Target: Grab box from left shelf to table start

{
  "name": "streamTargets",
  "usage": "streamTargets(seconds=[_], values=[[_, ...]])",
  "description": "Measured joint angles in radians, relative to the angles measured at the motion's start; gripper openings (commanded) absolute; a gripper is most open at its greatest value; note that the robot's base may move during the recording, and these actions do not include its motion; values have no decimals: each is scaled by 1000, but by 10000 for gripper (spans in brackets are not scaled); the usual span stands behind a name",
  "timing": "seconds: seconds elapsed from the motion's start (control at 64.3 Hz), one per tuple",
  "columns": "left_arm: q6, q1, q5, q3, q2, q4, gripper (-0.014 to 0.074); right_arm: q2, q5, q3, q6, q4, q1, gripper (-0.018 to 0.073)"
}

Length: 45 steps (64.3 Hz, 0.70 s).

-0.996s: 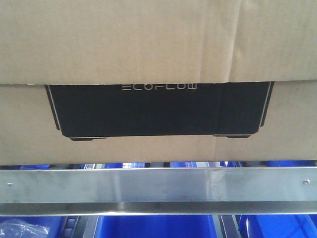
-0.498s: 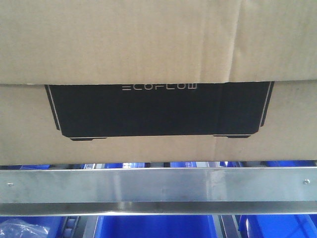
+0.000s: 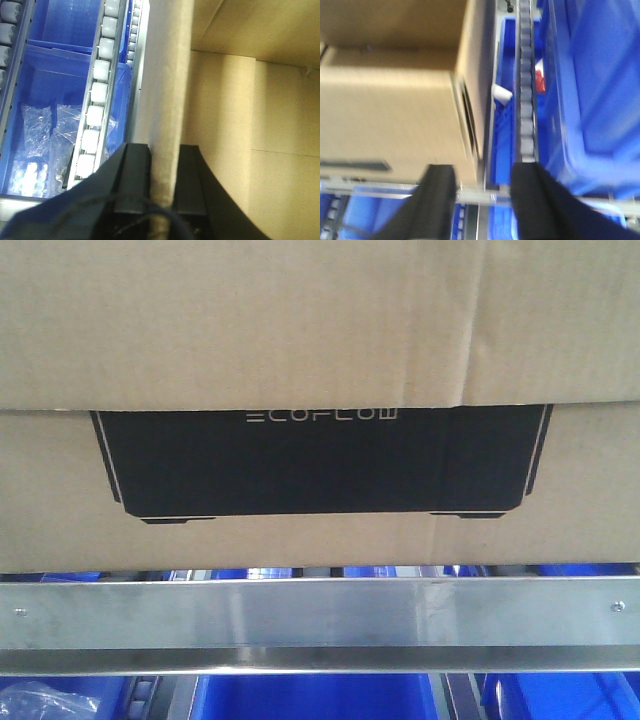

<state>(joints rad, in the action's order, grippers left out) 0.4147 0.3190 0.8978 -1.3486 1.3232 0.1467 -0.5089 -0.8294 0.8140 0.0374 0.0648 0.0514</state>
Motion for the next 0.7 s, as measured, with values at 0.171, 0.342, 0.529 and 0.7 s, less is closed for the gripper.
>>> streamTargets(seconds=[0.171, 0.342, 0.529, 0.7], values=[[0, 0, 0, 0, 0, 0, -102, -125, -10, 122, -4, 5, 0, 434], [0, 0, 0, 0, 0, 1, -102, -280, -29, 246, -4, 21, 0, 434], [0, 0, 0, 0, 0, 1, -102, -411, -29, 360, 5, 27, 0, 434], [0, 0, 0, 0, 0, 1, -102, -506, -29, 415, 33, 27, 0, 434]])
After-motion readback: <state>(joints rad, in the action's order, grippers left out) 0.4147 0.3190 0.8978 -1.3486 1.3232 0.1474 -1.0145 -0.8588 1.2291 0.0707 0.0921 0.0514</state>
